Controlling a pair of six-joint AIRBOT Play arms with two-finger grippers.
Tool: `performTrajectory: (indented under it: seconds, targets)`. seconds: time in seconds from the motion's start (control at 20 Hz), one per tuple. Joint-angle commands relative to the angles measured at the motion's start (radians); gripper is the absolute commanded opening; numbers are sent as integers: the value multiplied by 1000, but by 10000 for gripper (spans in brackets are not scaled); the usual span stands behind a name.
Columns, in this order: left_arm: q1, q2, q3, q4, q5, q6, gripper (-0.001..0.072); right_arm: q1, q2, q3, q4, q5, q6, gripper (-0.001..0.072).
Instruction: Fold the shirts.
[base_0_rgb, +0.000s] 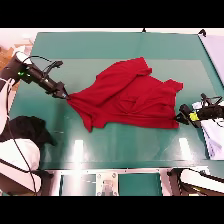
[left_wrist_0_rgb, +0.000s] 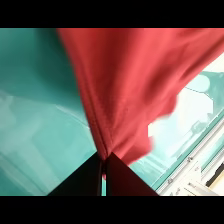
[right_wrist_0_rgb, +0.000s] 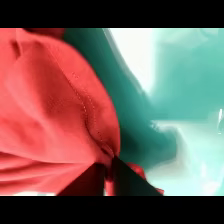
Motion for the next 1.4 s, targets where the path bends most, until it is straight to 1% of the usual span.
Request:
performTrajectory:
  seconds: [0.0, 0.05, 0.2, 0.35, 0.5, 0.6, 0.75, 0.85, 0.9, 0.95, 1.0, 1.05, 1.1, 1.2, 1.25, 1.35]
  targets:
    - [23, 3, -21, 12, 9, 13, 26, 1, -23, 55, -15, 28, 11, 441]
    - [20, 3, -31, 12, 21, 23, 26, -10, -23, 74, -19, 61, -6, 476]
    - [20, 3, -32, 11, 50, 35, 26, -110, -23, 98, -19, 151, -11, 476]
    - [20, 2, -32, 11, 60, 54, 26, -231, -23, -7, -19, 197, -13, 476]
    - [20, 2, -32, 11, 77, 68, 26, -308, -43, -120, -19, 213, -66, 476]
    - [20, 2, -32, 11, 84, 75, 26, -311, -65, -171, -15, 200, -116, 476]
    - [20, 2, -32, 11, 86, 75, 26, -280, -100, -218, 50, 111, -176, 471]
    - [20, 2, -32, 10, 88, 75, 26, -248, -132, -225, 98, 105, -220, 468]
    - [20, 2, -32, 10, 88, 75, 26, -238, -141, -225, 103, 100, -231, 454]
    - [20, 2, -32, 10, 87, 74, 26, -233, -142, -220, 111, 89, -245, 372]
    - [20, 2, -32, 10, 87, 74, 26, -232, -142, -212, 119, 85, -248, 305]
    - [20, 2, -32, 10, 89, 74, 26, -232, -142, -203, 127, 84, -253, 195]
    - [20, 2, -32, 9, 92, 74, 26, -232, -141, -195, 145, 90, -276, 23]
    - [20, 2, -25, -8, 87, 66, 25, -232, -140, -159, 227, 123, -330, 15]
    - [20, 3, 0, -38, 65, 62, 25, -232, -135, -122, 305, 172, -361, 14]
    - [20, 49, 78, -109, 54, 42, 24, -232, -88, -15, 533, 307, -418, 15]
